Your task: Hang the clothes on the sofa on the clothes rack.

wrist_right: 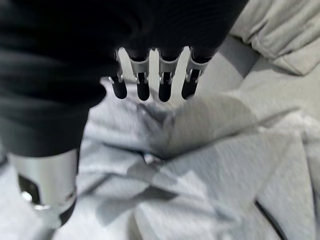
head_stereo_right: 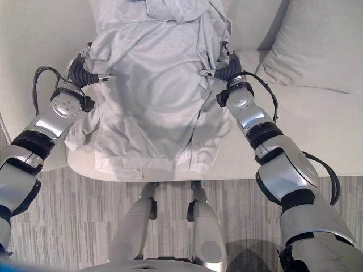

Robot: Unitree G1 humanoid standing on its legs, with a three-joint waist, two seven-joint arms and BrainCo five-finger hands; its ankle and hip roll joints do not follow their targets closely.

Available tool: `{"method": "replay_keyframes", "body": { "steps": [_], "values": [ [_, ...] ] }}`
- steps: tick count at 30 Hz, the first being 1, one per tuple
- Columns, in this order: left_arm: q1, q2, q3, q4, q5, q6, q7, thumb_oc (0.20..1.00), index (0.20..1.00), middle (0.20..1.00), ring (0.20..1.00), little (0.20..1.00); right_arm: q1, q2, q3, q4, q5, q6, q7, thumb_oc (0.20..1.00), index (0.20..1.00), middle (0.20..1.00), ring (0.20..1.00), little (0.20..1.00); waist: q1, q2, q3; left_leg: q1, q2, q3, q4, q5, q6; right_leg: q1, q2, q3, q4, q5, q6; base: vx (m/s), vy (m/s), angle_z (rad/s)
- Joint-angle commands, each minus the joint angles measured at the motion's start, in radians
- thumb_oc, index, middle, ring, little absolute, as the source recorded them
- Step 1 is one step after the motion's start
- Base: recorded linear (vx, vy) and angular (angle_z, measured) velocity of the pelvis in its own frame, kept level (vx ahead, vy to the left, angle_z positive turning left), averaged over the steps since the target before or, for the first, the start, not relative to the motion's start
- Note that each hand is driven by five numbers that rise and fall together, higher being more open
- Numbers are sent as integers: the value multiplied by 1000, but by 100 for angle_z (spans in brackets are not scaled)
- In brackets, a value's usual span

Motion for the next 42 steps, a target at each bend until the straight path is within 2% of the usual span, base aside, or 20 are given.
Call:
{"method": "replay_keyframes", "body": {
  "steps": [1, 19, 24, 32, 42],
  "values": [
    [-88, -24, -31, 61, -19, -21, 8, 1000, 1000, 1000, 1000, 1000, -67, 6, 12, 33, 19, -19, 8, 1000, 1000, 1000, 1000, 1000, 2, -10, -32, -2, -2, -13, 3, -1, -77, -76, -68, 47, 13, 69, 151, 0, 0, 0],
    [-124, 48, -61, 73, 55, -12, 17, 1000, 1000, 1000, 1000, 1000, -54, -40, 21, -32, -1, -37, 6, 1000, 1000, 1000, 1000, 1000, -8, -12, -24, -14, -3, -12, 3, -2, -75, -89, -66, 52, 13, 73, 153, 0, 0, 0],
    [-180, 120, -79, 79, 65, -17, 36, 1000, 1000, 1000, 1000, 1000, -54, -74, 16, -23, 6, -44, 7, 1000, 1000, 1000, 1000, 1000, -7, 1, -24, -17, -5, -11, 3, -2, -74, -95, -67, 49, 13, 73, 155, 0, 0, 0],
    [-274, 202, -142, 79, 86, -17, 47, 1000, 1000, 1000, 1000, 1000, -74, -108, 28, -12, 12, -49, 0, 1000, 1000, 1000, 1000, 1000, -6, 19, -25, -27, -10, -7, 3, 1, -74, -105, -69, 47, 13, 78, 157, 0, 0, 0],
    [-372, 217, -222, 129, 114, -5, 46, 1000, 1000, 1000, 1000, 1000, -129, -110, 72, 4, -2, -44, -9, 1000, 1000, 1000, 1000, 1000, -6, 23, -17, -45, -10, -9, 3, 4, -75, -121, -66, 45, 13, 79, 157, 0, 0, 0]
  ]
}}
